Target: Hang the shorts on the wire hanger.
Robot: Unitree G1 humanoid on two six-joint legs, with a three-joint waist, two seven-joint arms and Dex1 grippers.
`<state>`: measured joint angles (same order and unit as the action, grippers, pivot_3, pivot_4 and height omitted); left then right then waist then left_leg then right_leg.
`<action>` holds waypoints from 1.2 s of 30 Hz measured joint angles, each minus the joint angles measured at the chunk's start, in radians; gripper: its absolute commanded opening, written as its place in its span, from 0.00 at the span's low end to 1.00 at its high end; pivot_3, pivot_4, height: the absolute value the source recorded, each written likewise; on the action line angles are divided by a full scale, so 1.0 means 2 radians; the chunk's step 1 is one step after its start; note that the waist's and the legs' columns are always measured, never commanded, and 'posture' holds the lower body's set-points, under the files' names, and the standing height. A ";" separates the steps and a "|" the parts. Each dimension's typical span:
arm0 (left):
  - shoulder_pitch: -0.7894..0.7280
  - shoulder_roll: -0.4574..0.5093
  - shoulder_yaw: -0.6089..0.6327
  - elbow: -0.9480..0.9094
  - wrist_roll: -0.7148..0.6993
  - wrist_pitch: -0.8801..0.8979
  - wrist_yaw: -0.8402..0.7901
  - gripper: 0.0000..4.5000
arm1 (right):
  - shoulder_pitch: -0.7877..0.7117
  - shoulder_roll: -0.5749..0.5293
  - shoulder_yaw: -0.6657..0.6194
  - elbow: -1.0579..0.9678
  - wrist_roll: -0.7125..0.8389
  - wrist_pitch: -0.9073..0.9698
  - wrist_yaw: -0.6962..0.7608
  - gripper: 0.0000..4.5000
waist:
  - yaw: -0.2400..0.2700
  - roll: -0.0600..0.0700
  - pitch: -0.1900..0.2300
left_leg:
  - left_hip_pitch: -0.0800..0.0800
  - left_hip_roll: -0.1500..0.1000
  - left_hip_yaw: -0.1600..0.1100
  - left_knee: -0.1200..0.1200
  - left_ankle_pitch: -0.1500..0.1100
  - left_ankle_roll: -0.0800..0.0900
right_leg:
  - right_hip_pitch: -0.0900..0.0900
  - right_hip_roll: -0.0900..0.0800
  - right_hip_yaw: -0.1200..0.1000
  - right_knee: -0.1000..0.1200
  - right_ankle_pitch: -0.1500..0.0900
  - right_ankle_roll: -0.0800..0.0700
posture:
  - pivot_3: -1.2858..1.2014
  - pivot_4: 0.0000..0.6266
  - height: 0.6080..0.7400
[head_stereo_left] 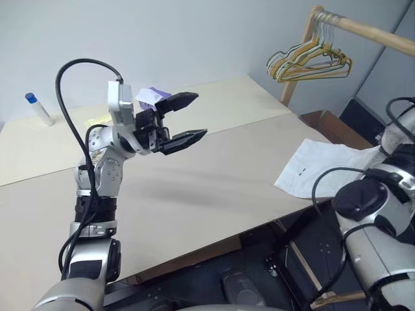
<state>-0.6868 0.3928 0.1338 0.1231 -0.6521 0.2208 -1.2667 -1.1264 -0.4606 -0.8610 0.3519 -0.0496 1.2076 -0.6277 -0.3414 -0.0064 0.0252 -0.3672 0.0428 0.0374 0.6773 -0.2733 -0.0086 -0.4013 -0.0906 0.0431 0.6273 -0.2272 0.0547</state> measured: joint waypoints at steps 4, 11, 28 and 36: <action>0.000 0.000 0.001 0.000 0.000 -0.002 0.000 1.00 | 0.036 0.002 0.050 -0.055 -0.020 -0.025 -0.002 0.99 | 0.000 0.000 0.000 | 0.000 0.000 0.000 0.000 0.000 0.000 | 0.000 0.000 0.000 0.000 -0.001 0.001 | 0.41 0.00 1.00; 0.001 0.002 0.003 0.000 -0.001 -0.002 0.003 1.00 | 0.106 0.000 0.223 -0.127 -0.098 -0.089 0.004 0.99 | -0.001 0.000 0.000 | 0.001 0.000 0.000 0.000 0.000 0.000 | 0.000 0.000 0.001 0.000 -0.001 0.003 | 0.42 0.00 1.00; 0.132 0.086 0.050 -0.073 -0.005 0.028 0.090 1.00 | 0.203 -0.031 0.504 -0.204 -0.129 -0.353 0.301 0.99 | 0.028 -0.003 0.002 | 0.004 0.000 -0.001 -0.001 0.000 0.001 | 0.000 0.001 0.001 0.000 -0.001 0.002 | 0.50 0.00 1.00; 0.235 0.119 0.083 -0.146 -0.008 0.048 0.134 1.00 | 0.253 -0.034 0.544 -0.237 -0.056 -0.410 0.490 0.99 | 0.102 -0.006 0.004 | 0.003 0.001 0.000 -0.001 0.000 0.001 | -0.001 0.001 -0.001 -0.001 0.000 0.000 | 0.55 0.00 1.00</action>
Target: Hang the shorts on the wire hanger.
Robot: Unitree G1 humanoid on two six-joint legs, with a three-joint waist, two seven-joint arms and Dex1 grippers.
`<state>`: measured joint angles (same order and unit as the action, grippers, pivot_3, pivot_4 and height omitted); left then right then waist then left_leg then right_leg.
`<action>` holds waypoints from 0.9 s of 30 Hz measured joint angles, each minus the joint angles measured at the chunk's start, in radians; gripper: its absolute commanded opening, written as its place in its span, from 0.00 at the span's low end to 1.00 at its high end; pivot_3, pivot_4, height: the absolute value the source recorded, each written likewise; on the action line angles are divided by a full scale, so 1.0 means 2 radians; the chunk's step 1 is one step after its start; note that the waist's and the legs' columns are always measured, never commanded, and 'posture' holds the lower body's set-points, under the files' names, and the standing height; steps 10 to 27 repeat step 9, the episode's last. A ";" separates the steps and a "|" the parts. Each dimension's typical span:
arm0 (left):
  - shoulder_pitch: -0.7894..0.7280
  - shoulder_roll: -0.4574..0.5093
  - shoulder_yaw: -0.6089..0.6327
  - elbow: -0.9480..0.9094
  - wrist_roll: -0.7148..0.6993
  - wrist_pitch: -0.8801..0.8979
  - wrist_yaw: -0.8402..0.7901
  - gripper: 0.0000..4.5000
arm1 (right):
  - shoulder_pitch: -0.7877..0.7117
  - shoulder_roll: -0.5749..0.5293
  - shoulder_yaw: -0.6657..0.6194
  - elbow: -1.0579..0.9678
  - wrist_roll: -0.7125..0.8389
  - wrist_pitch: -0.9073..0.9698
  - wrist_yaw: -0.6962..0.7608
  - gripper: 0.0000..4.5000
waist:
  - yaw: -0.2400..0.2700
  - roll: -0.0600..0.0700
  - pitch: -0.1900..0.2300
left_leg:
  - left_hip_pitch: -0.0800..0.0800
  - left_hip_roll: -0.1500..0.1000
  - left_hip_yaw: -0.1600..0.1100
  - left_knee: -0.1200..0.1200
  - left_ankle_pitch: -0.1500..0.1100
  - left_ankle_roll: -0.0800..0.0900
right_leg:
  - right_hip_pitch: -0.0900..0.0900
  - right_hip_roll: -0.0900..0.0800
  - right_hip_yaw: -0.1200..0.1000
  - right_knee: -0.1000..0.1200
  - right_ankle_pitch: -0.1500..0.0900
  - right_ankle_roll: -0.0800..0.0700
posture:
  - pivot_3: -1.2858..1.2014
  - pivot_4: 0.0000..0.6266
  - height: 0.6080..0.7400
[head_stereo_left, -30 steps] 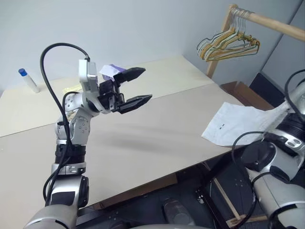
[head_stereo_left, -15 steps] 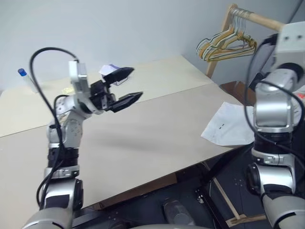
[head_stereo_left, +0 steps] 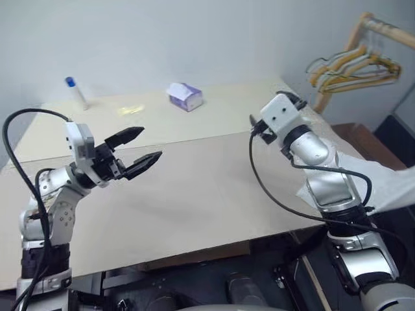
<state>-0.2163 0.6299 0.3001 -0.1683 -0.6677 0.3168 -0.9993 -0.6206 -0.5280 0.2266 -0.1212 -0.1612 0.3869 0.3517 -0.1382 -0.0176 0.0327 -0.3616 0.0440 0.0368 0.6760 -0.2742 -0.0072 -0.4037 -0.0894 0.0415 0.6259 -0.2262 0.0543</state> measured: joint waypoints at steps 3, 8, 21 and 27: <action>0.032 0.001 0.001 -0.021 0.003 0.005 0.016 1.00 | 0.022 -0.015 0.021 0.000 0.003 -0.020 0.053 0.99 | 0.032 0.000 0.000 | 0.000 0.000 0.003 0.000 0.000 0.000 | 0.000 0.000 -0.001 0.000 0.000 0.000 | 0.56 0.00 1.00; 0.068 0.000 0.000 -0.045 0.015 0.007 0.036 1.00 | 0.054 -0.037 0.048 0.000 0.002 -0.071 0.118 0.99 | 0.067 -0.001 0.000 | -0.001 0.000 0.005 0.000 0.000 0.000 | -0.001 0.000 -0.001 0.000 0.000 -0.001 | 0.57 0.00 1.00; 0.072 0.000 -0.001 -0.052 0.014 0.007 0.035 1.00 | 0.056 -0.038 0.049 0.000 0.000 -0.079 0.124 0.99 | 0.072 -0.001 0.000 | -0.001 0.000 0.005 0.001 0.000 0.000 | -0.001 0.000 -0.001 0.000 0.000 -0.002 | 0.58 0.00 1.00; 0.072 0.000 -0.001 -0.052 0.014 0.007 0.035 1.00 | 0.056 -0.038 0.049 0.000 0.000 -0.079 0.124 0.99 | 0.072 -0.001 0.000 | -0.001 0.000 0.005 0.001 0.000 0.000 | -0.001 0.000 -0.001 0.000 0.000 -0.002 | 0.58 0.00 1.00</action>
